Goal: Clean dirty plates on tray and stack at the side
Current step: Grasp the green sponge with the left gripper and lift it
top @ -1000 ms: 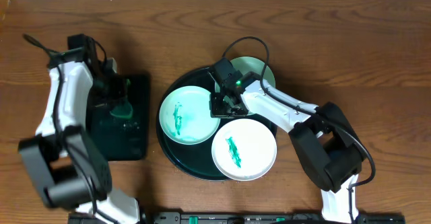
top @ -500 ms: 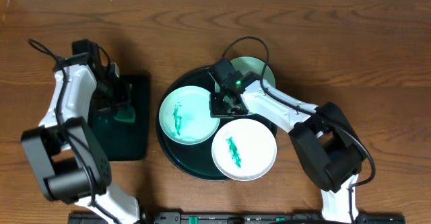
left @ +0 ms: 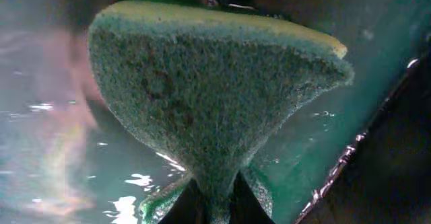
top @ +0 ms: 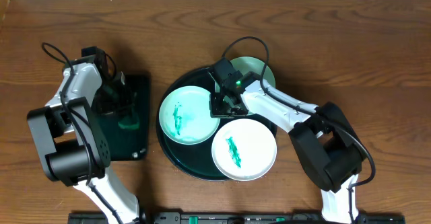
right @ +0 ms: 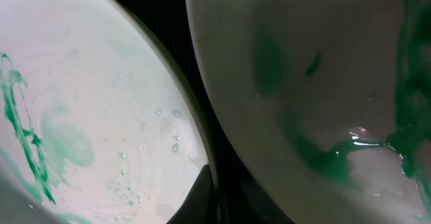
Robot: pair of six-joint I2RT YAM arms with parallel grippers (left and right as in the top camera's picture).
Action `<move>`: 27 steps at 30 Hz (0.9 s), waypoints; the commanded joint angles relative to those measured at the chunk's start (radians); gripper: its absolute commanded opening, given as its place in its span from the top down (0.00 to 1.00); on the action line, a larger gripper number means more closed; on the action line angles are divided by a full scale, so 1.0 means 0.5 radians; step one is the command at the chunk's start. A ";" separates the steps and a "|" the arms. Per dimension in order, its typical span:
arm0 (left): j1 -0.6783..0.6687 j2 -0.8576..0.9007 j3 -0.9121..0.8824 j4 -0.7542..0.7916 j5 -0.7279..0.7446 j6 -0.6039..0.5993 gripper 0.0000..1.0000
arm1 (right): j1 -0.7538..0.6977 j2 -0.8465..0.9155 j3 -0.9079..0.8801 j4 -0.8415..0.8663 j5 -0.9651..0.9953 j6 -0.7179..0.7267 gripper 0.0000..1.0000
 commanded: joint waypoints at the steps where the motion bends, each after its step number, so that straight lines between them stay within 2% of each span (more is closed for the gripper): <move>1: -0.006 0.230 -0.034 0.046 -0.026 -0.015 0.93 | -0.011 0.043 0.024 0.005 -0.009 -0.033 0.99; 8: -0.007 0.379 -0.034 0.058 -0.026 -0.015 0.93 | -0.011 0.043 0.024 0.006 -0.009 -0.034 0.99; 15: -0.006 0.352 -0.029 0.031 -0.027 -0.015 0.93 | -0.011 0.043 0.024 0.006 -0.010 -0.034 0.99; 20: -0.007 0.159 0.034 -0.043 -0.027 -0.015 0.93 | -0.011 0.043 0.024 0.012 -0.010 -0.034 0.99; 27: -0.007 -0.376 0.051 -0.108 -0.027 -0.015 0.93 | -0.011 0.043 0.024 0.031 -0.010 -0.033 0.99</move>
